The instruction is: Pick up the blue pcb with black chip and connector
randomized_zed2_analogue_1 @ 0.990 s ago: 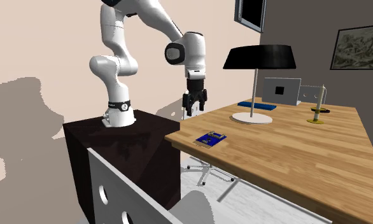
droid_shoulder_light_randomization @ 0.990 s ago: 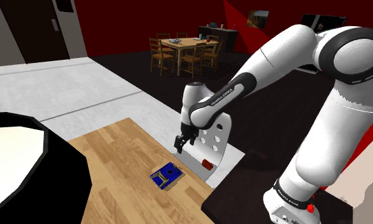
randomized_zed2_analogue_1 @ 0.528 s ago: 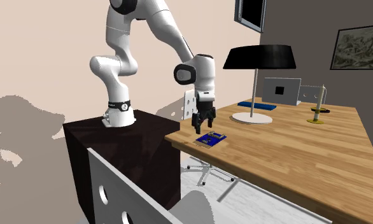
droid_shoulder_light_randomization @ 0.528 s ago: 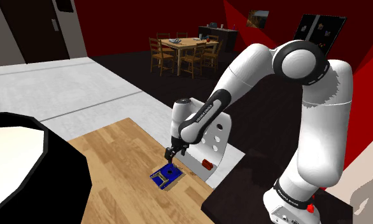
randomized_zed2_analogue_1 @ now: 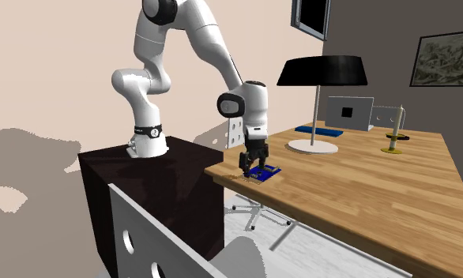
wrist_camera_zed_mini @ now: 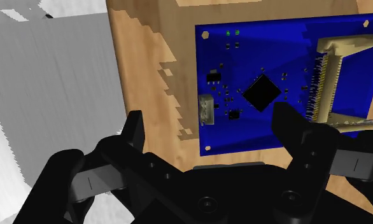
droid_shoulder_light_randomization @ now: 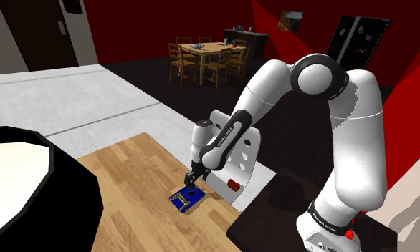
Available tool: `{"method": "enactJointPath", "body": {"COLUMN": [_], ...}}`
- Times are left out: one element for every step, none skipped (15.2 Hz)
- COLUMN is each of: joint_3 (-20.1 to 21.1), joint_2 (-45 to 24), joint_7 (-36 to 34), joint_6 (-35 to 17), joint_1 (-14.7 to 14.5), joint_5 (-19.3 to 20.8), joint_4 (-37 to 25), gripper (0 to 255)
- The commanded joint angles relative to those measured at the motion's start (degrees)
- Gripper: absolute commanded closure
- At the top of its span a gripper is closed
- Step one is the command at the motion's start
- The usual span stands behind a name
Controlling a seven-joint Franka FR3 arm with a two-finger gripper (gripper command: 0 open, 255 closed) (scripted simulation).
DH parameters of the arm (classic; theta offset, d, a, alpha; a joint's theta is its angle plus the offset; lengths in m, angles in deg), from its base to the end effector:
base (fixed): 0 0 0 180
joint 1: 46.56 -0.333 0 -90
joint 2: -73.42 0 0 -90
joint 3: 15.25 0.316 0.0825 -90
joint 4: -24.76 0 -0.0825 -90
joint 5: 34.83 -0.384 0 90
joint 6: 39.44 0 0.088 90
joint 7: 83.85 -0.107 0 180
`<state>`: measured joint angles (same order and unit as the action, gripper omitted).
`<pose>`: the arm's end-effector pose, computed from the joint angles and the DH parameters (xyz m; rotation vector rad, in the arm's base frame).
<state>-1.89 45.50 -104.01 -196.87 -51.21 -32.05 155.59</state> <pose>0.4966 0.1706 0.1438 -3.0584 0.0280 0.0569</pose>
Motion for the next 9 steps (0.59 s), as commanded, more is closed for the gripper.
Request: {"method": "enactJointPath", "body": {"joint_3": [-0.21,-0.19,-0.2,-0.2,-0.2,-0.2,-0.2,-0.2,-0.2], "joint_2": [-0.7,-0.66,-0.68,-0.68,-0.68,-0.68,-0.67,-0.68,-0.68], "joint_7": [-0.18,-0.18,-0.18,-0.17,-0.17,-0.17,-0.17,-0.17,-0.17], "joint_6": [-0.48,-0.45,-0.47,-0.47,-0.47,-0.47,-0.46,-0.46,-0.46], "joint_1": [-0.25,-0.25,-0.25,-0.24,-0.24,-0.23,-0.23,-0.23,-0.23], "joint_5": [0.2,0.18,0.19,0.19,0.19,0.19,0.18,0.19,0.19], "joint_4": [-0.25,-0.25,-0.24,-0.23,-0.24,-0.24,-0.24,-0.25,-0.25], "gripper": [0,255,255,255,255,255,255,255,255]}}
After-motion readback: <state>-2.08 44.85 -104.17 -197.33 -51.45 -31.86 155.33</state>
